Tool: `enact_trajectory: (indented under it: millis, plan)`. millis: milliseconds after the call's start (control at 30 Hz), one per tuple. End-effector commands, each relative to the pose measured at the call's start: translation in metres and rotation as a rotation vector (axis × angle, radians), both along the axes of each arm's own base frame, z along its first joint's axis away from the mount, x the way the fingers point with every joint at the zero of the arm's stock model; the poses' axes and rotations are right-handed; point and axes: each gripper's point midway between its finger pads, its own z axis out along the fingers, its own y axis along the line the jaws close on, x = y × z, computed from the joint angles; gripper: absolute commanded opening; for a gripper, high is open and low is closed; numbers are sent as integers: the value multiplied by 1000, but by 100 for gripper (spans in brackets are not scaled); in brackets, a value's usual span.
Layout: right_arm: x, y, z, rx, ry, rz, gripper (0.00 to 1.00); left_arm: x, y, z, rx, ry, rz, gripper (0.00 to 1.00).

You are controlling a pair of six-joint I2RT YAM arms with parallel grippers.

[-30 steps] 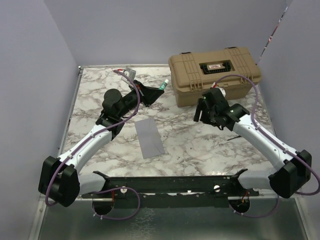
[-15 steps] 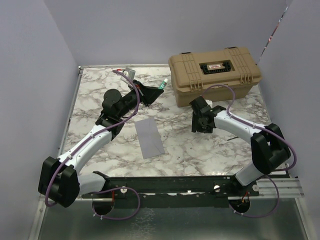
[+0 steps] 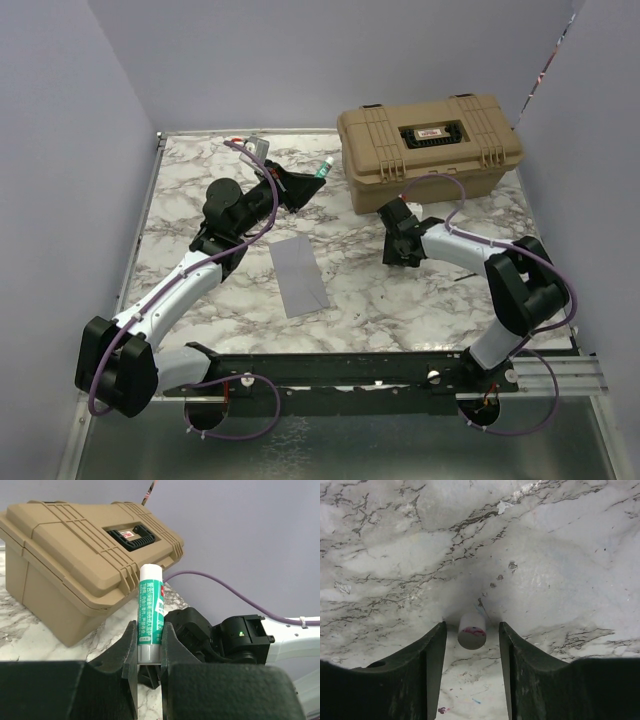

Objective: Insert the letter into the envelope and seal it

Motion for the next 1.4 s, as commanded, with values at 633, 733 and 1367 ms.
enact_trajectory:
  millis: [633, 733, 1367]
  plan:
    - [1, 36, 84, 216, -109, 177, 0, -14, -8, 14, 29, -62, -100, 0]
    - [-2, 58, 138, 387, -163, 246, 0, -19, -13, 19, 50, -90, -148, 0]
    - [9, 121, 387, 1070, -551, 353, 0, -47, -29, 55, 88, -174, -353, 0]
